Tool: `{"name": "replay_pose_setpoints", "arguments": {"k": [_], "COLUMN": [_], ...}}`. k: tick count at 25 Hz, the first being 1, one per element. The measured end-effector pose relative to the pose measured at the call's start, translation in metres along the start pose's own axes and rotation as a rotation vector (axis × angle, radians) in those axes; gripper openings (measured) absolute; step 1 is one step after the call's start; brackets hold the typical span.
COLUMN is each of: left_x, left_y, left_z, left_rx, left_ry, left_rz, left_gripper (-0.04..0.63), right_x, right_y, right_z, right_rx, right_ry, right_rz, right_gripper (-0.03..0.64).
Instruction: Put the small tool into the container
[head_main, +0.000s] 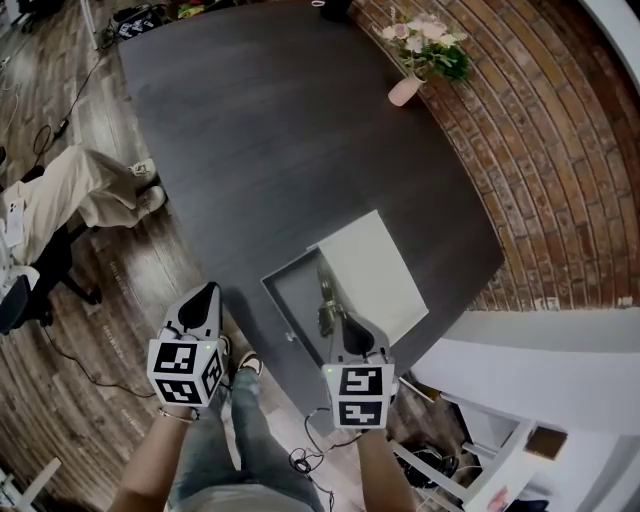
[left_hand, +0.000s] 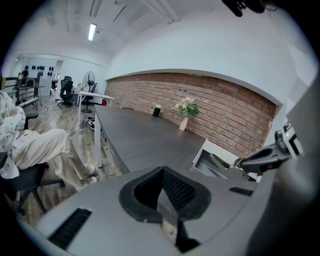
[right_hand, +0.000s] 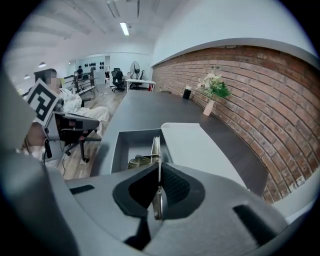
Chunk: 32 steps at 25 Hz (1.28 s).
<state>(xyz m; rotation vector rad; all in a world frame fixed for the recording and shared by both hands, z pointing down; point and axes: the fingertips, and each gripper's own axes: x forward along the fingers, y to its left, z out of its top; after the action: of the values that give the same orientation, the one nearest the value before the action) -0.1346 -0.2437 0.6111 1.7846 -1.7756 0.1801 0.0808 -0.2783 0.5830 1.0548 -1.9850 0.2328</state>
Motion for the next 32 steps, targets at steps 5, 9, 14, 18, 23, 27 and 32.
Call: {"name": "replay_pose_setpoints", "arguments": {"k": [5,9,14,18,23,27,32], "left_x": [0.003,0.006,0.009,0.012,0.015,0.016,0.017], "left_y": [0.004,0.006,0.012,0.016,0.019,0.021,0.023], "left_z": [-0.001,-0.003,-0.005,-0.003,-0.003,-0.005,-0.007], "left_rx": [0.005,0.006,0.005,0.003,0.005,0.001,-0.002], "left_ry": [0.008,0.019,0.027,0.03,0.032,0.037,0.043], "left_rz": [0.004,0.006,0.008,0.013,0.015,0.013,0.012], "left_gripper": [0.005,0.005,0.005,0.005,0.005,0.005,0.005], "right_x": [0.009,0.014,0.021,0.027,0.033,0.036,0.038], "right_y": [-0.001,-0.003,-0.002,-0.004,-0.005,-0.005,-0.005], "right_z": [-0.001,-0.001,0.004,0.004,0.001,0.001,0.002], "right_rx": [-0.01,-0.044,-0.126,-0.141,-0.163,-0.17,-0.163], "right_ry": [0.038,0.057,0.081,0.102,0.126,0.136,0.138], "right_rz": [-0.024,-0.056,-0.102,-0.115,-0.138,-0.157,-0.161], "right_gripper": [0.006,0.006,0.006,0.006,0.006,0.006,0.008]}}
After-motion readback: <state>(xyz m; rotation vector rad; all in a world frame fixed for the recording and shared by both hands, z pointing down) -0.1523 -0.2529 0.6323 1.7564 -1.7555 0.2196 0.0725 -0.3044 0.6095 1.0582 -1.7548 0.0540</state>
